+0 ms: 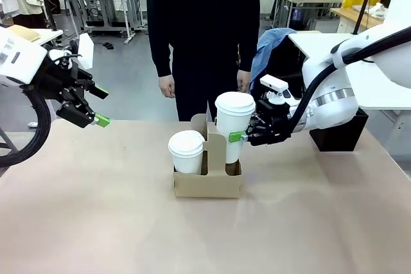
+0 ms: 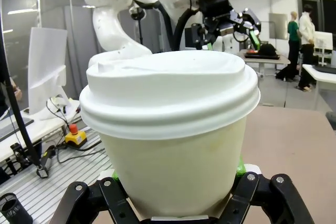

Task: Pour a drink into a cup and package it in a carrier.
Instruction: Insert the held 600 ml Paper Cup into the Cup Carrier.

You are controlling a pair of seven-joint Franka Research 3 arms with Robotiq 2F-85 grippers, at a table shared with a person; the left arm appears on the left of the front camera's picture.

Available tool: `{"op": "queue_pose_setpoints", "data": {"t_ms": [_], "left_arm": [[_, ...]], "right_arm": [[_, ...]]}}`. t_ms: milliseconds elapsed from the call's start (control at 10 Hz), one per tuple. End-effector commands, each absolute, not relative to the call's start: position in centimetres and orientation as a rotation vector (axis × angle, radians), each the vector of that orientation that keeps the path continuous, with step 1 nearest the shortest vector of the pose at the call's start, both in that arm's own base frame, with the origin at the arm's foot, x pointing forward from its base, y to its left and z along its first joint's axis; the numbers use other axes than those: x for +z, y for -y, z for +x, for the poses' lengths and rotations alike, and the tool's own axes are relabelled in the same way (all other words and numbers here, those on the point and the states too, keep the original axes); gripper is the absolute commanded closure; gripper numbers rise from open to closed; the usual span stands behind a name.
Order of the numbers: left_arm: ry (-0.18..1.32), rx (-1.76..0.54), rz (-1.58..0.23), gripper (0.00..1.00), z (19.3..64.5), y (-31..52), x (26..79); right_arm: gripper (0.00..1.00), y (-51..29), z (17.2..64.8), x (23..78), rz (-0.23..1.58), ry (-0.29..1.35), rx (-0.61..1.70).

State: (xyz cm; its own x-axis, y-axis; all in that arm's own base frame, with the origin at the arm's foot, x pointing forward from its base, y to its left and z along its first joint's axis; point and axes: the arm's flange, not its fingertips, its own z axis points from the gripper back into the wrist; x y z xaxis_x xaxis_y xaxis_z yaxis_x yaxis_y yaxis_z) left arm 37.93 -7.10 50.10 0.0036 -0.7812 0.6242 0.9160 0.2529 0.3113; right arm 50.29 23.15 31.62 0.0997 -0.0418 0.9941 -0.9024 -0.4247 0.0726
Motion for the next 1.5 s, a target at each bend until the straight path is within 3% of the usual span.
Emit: {"op": "queue_pose_setpoints", "data": {"t_ms": [0,1400], "left_arm": [[0.82,-1.333,-0.21,0.0,37.6,7.5,50.6],[0.82,-1.333,-0.21,0.0,37.6,7.5,50.6]], "right_arm": [[0.19,-23.5,50.6,31.1,1.63,0.938,1.455],[0.19,-24.0,52.2,24.2,1.666,0.679,1.621]]}}
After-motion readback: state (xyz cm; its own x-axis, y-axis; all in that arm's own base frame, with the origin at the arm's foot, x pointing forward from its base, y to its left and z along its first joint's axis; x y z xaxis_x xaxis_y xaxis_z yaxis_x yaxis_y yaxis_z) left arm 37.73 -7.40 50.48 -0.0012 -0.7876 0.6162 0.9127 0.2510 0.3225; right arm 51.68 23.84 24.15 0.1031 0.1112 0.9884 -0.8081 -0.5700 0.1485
